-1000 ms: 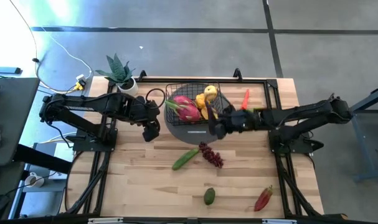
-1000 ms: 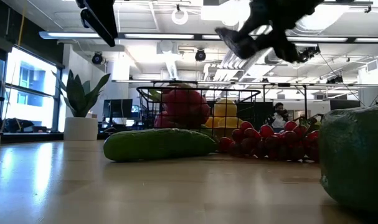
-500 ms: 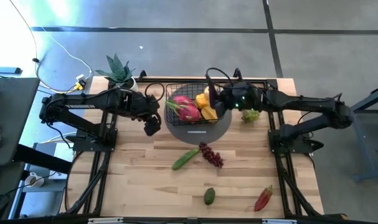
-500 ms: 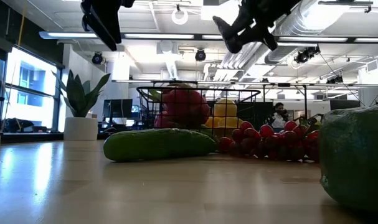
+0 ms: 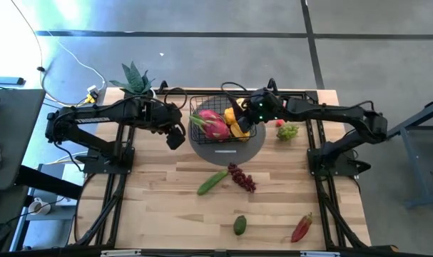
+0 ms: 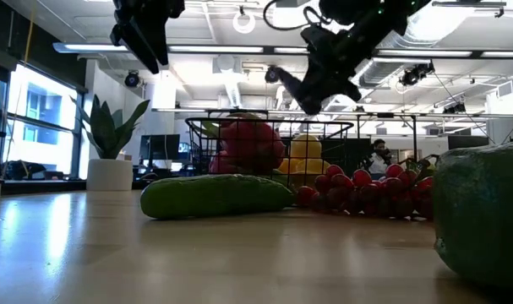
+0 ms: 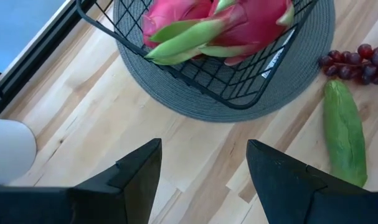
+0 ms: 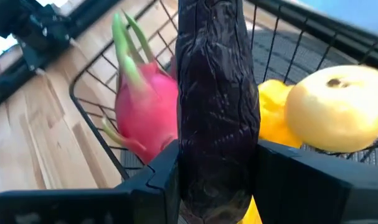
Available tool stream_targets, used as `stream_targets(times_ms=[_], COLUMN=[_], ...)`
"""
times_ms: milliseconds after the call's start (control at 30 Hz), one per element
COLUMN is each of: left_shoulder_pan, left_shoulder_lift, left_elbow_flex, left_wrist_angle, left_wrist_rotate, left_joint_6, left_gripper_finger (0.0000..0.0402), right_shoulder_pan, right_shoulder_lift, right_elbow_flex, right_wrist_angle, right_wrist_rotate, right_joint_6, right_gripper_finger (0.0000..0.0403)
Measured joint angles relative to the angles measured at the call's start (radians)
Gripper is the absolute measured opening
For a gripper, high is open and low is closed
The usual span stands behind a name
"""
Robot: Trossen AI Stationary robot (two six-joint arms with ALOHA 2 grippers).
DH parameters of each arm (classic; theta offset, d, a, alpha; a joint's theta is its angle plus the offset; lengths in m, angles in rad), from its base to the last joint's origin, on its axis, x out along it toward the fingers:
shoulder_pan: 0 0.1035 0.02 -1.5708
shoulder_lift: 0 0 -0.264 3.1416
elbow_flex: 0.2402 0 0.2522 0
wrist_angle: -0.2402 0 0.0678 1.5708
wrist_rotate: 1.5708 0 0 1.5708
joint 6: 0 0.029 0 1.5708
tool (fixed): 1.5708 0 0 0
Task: Build produce basket
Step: Put the eggplant into the wire basket
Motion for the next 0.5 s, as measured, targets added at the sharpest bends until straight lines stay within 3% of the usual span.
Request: stream_targets(times_ms=[200, 500], left_shoulder_pan=[0.016, 0.021], left_shoulder_lift=[0.0, 0.0], left_elbow_flex=[0.0, 0.0], left_wrist_angle=[0.0, -0.001], left_wrist_rotate=[0.012, 0.008], left_joint_6=[-0.014, -0.023], left_gripper_finger=[0.0225, 0.0225], right_shoulder_pan=[-0.018, -0.052], right_shoulder_lift=[0.062, 0.15], right_elbow_flex=[0.069, 0.172], right_wrist_angle=[-0.037, -0.234], right_wrist_rotate=[-0.053, -0.054], right_joint_6=[-0.074, -0.16], right_gripper_finger=[0.0118, 0.0118])
